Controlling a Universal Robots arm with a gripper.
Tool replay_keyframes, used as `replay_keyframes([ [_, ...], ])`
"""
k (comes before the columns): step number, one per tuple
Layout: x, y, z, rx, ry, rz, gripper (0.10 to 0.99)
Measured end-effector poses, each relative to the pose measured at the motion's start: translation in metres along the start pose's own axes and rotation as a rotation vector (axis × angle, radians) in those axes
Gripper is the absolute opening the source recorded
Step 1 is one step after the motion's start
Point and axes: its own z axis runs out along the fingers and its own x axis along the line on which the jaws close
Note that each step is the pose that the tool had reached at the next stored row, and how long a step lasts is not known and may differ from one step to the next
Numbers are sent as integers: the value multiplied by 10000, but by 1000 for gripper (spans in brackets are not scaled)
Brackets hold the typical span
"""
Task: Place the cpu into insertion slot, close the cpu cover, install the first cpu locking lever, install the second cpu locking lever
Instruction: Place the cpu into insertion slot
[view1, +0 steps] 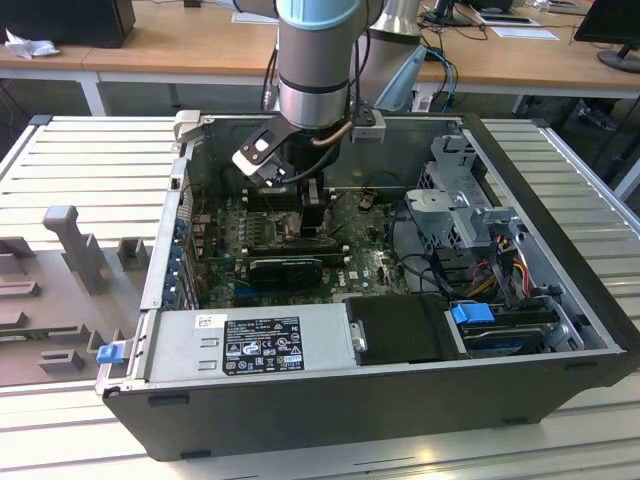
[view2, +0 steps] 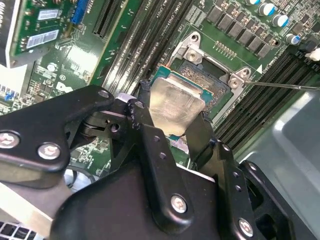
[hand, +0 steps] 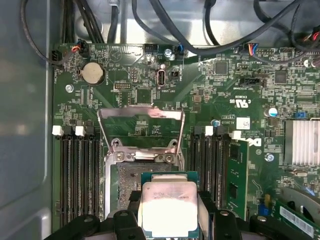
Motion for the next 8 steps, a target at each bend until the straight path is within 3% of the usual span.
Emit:
replay_keyframes([
  [4, 55, 0, 18, 0, 1, 0, 525],
  [8, 122, 0, 94, 0, 2, 63, 525],
])
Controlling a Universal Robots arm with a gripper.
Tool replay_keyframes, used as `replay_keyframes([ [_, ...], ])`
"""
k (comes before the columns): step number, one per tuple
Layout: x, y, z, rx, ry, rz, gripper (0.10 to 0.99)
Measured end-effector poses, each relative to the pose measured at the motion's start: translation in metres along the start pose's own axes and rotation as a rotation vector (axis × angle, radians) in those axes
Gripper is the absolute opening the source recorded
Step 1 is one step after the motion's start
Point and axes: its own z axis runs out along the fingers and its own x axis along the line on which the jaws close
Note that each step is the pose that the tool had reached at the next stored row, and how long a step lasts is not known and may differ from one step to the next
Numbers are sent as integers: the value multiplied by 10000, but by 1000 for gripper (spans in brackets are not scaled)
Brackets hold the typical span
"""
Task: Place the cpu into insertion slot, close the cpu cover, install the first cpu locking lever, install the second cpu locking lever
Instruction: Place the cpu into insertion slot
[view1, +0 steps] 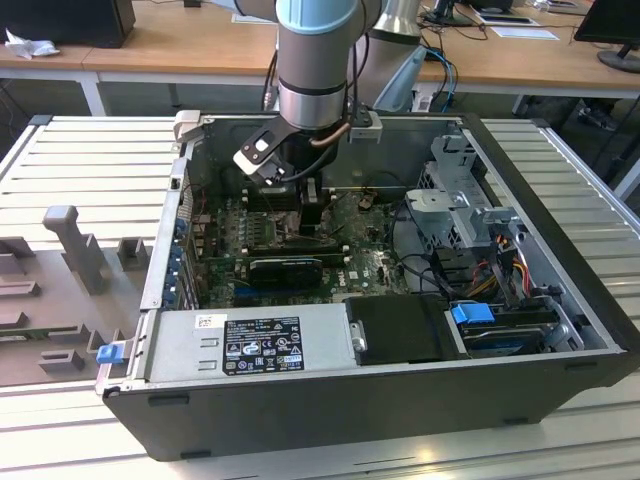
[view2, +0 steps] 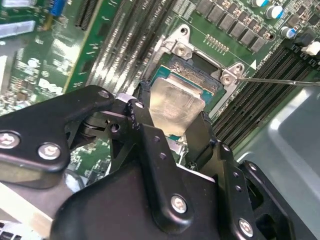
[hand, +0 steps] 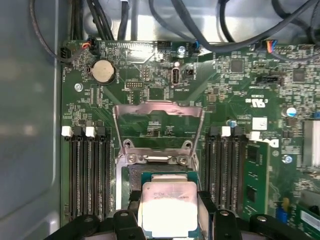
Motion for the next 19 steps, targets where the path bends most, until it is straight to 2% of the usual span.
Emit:
replay_keyframes([
  [3, 14, -13, 53, -1, 0, 43, 525],
  [9, 65, -27, 85, -2, 1, 151, 525],
  [12, 69, -10, 121, 0, -2, 151, 525],
  [19, 84, -19, 156, 0, -2, 151, 525],
])
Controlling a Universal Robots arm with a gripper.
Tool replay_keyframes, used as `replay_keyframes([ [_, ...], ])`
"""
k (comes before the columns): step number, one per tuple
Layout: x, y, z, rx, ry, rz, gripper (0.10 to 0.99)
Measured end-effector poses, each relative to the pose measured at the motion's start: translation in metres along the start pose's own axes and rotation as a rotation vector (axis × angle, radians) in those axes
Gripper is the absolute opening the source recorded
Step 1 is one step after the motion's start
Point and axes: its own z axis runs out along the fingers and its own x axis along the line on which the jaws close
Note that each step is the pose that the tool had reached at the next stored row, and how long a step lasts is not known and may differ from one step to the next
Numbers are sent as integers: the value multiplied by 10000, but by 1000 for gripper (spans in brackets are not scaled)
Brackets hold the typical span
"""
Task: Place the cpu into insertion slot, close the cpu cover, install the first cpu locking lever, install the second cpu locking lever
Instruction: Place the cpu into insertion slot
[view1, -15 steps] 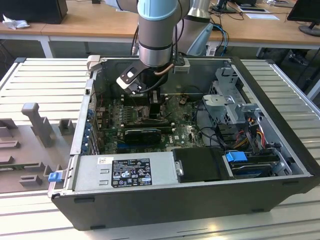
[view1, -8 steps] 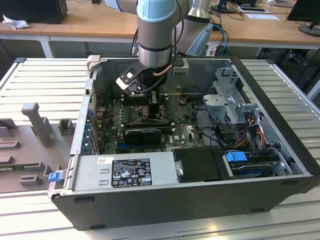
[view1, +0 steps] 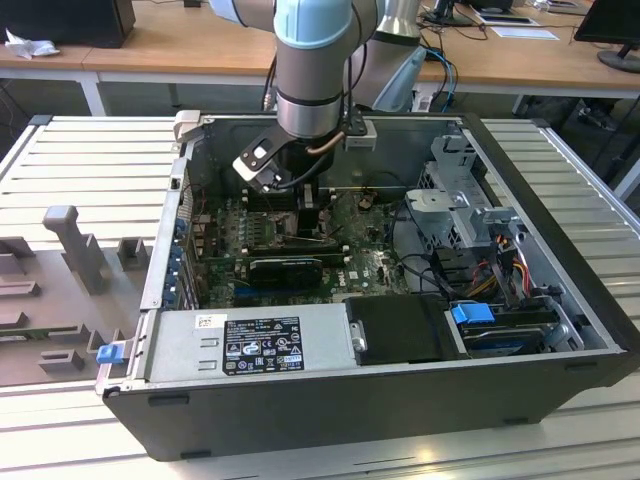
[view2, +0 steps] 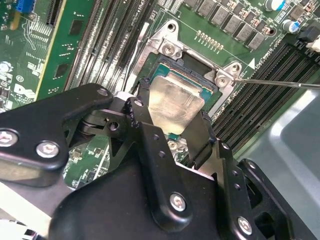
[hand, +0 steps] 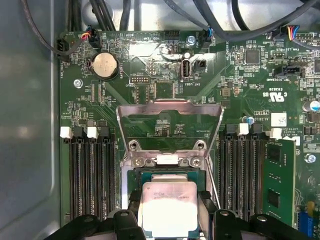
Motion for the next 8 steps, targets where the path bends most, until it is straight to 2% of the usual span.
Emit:
replay_keyframes([
  [3, 24, -6, 27, -1, 1, 0, 525],
  [8, 25, -14, 22, -2, 9, 2, 525],
])
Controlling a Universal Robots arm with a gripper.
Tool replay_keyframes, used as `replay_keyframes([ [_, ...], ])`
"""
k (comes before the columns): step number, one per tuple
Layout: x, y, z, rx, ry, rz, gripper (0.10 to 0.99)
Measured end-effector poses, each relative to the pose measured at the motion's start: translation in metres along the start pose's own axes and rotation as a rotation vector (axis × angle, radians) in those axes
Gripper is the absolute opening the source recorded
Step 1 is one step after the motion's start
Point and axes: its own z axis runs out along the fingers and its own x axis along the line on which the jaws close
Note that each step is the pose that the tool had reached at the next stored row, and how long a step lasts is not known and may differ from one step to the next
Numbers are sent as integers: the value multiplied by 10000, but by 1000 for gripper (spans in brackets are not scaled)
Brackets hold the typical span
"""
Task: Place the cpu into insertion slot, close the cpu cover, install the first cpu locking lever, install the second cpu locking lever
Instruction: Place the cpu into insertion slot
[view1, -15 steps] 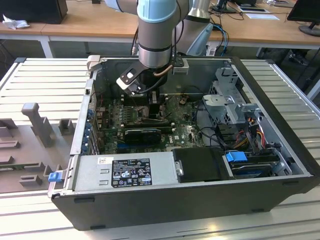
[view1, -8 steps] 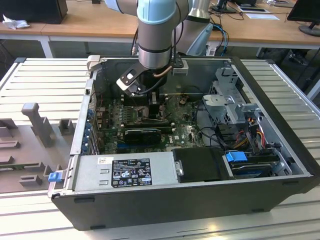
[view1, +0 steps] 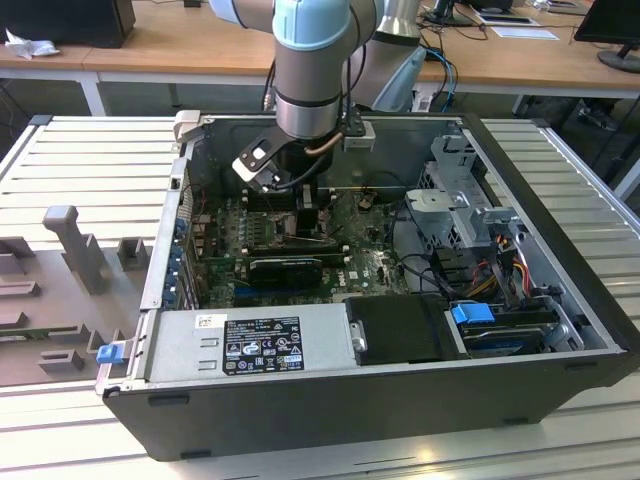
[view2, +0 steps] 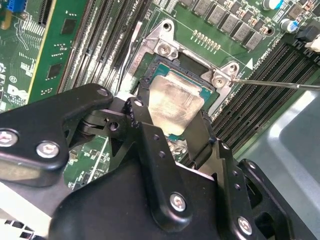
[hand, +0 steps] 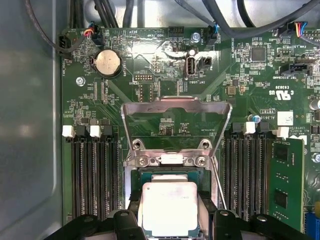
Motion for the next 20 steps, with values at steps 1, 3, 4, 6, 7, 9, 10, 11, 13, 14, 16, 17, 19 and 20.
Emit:
replay_keyframes([
  [1, 0, -1, -1, -1, 0, 3, 525],
  [3, -11, -2, -3, 2, -5, 85, 525],
  [4, -14, -2, -3, 1, -5, 104, 525],
  [6, -14, -2, -1, 2, -5, 127, 525],
  [7, -15, -2, 1, 2, -6, 133, 525],
  [9, -15, -2, 1, 2, -7, 138, 525],
  [10, -15, -2, 2, 2, -7, 139, 525],
  [11, -15, -2, 2, 2, -6, 139, 525],
  [13, -15, -2, 2, 2, -6, 140, 525],
  [14, -15, -2, 2, 2, -5, 140, 525],
  [16, -15, -2, 2, 2, -6, 141, 604],
  [17, -15, -2, 2, 2, -6, 141, 604],
  [19, -14, -2, 5, 1, -3, 141, 604],
  [20, -14, -2, 5, 1, -3, 141, 604],
])
